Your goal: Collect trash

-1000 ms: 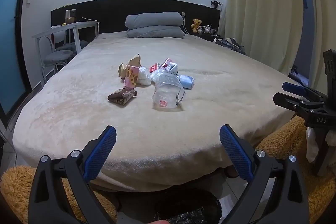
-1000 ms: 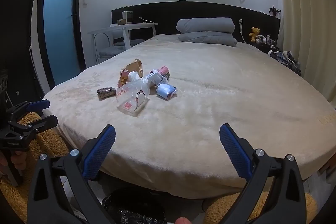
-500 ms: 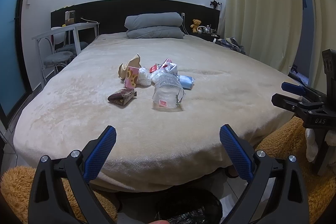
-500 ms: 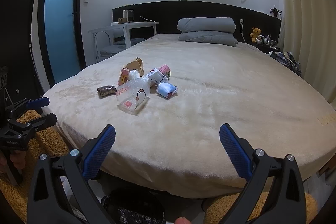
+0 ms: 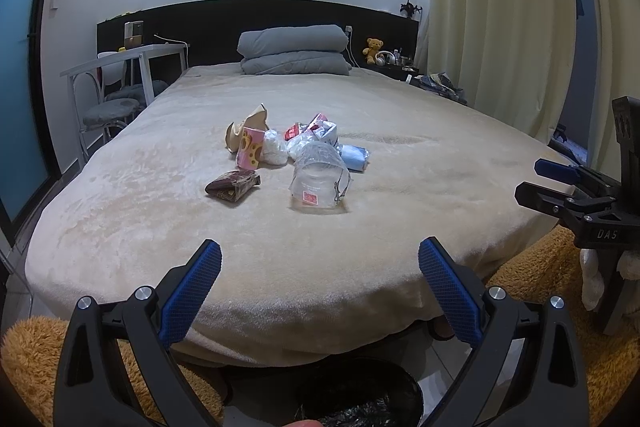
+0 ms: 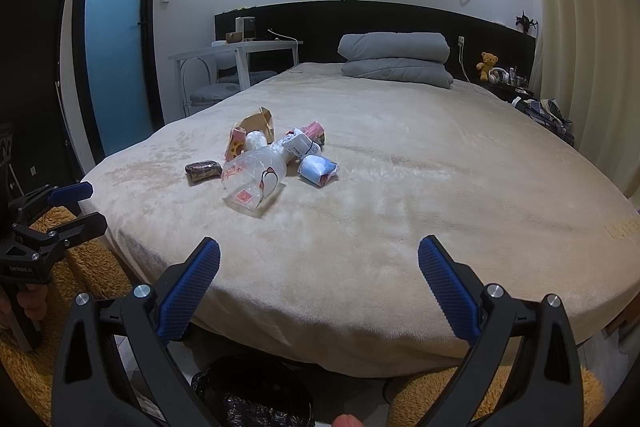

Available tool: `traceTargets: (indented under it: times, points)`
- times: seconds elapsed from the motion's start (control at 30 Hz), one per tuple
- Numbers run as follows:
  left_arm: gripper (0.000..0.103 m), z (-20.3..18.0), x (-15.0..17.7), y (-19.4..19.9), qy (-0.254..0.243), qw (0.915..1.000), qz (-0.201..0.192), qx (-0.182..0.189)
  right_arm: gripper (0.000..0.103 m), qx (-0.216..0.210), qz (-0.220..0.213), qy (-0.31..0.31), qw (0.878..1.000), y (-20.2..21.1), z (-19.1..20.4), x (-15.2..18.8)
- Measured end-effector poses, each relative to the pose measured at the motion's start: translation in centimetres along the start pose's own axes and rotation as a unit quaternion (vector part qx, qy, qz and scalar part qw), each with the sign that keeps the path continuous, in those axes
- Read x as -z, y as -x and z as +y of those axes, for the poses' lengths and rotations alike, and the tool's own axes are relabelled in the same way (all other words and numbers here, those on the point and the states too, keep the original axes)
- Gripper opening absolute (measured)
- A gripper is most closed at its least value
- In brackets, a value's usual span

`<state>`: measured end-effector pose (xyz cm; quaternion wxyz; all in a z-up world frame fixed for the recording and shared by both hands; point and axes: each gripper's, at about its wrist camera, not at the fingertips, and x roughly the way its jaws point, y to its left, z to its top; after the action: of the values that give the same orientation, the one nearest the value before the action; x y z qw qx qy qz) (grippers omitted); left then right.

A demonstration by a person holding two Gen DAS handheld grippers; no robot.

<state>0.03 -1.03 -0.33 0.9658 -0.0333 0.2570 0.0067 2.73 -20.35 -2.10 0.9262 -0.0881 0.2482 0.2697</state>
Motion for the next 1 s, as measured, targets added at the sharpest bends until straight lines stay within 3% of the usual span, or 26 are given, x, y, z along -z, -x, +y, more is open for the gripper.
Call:
traceTargets:
  times: [1.0]
  points:
    - [0.097,-0.1,-0.08,0.03,-0.001,1.0,-0.001,0.001,0.098,0.0,0.003,0.001,1.0,-0.26,0.06,0.25]
